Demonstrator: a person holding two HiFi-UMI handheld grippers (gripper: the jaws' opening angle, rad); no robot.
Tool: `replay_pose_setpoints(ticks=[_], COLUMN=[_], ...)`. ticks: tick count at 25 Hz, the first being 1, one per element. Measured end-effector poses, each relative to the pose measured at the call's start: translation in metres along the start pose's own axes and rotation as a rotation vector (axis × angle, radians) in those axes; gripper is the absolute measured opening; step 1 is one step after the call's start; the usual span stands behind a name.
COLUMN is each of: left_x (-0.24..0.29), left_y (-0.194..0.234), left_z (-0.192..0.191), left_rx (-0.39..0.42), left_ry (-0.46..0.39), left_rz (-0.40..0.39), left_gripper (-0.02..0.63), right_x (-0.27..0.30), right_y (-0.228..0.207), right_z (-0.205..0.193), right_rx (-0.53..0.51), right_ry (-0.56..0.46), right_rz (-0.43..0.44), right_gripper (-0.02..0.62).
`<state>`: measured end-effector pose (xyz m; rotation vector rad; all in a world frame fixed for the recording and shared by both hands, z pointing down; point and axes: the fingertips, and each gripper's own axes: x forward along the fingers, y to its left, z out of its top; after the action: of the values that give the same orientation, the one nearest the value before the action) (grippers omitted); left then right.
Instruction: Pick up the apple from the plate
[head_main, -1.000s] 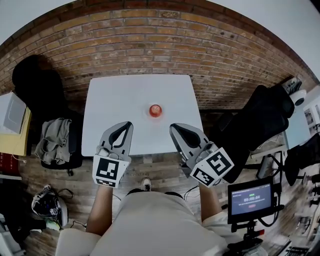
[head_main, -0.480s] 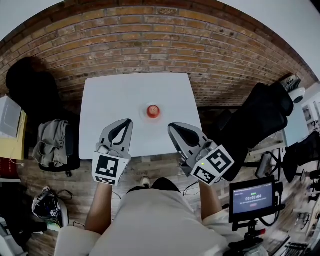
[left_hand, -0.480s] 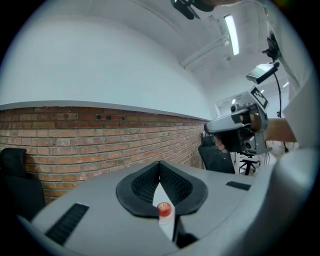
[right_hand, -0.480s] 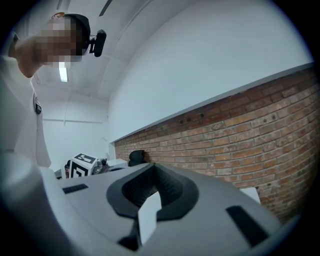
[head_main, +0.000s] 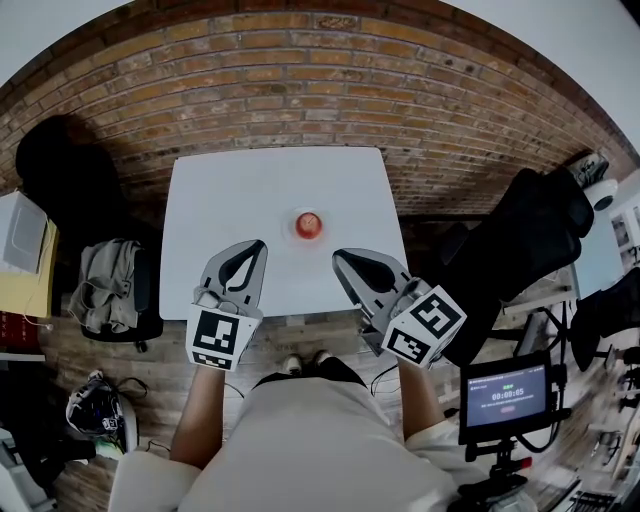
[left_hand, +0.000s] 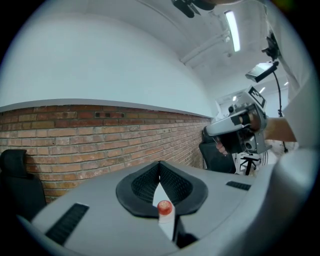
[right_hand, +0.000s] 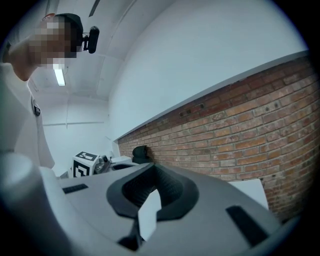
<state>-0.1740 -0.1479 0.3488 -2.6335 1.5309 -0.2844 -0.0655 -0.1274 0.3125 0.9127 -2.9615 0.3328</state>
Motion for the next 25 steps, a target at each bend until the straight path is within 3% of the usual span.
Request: replay_pose_setpoints(ticks=[7,14,19,25], left_x=[0.017,0.045,0.053,0.064], left_y=[-0.014,-0.038,-0.054,-0.073], left_z=[0.016,0.013,0.013,0.002], left_rx=[0.031,0.030,0.039,0.041], left_ry=[0.005,0.101,0.107,0.150], left_rz=[0.017,0.041,0.053,0.000], left_gripper=[0.006,0.006,0.006,0.008], right_x=[-0.008,-0.032,-0.043,-0.053], right_y=[-0.022,-0.046,-0.057,-0.062], right_z=[-0.001,-0.011,-0.022,-0.034], right_rx=[-0.019,-0.030,-0.022,-0.001], right_ry=[0.016,0.044,0.050,0.056], right_rz=[-0.006,0.023,0.020,0.034], right_gripper=[0.002,0.002,0.002,0.002])
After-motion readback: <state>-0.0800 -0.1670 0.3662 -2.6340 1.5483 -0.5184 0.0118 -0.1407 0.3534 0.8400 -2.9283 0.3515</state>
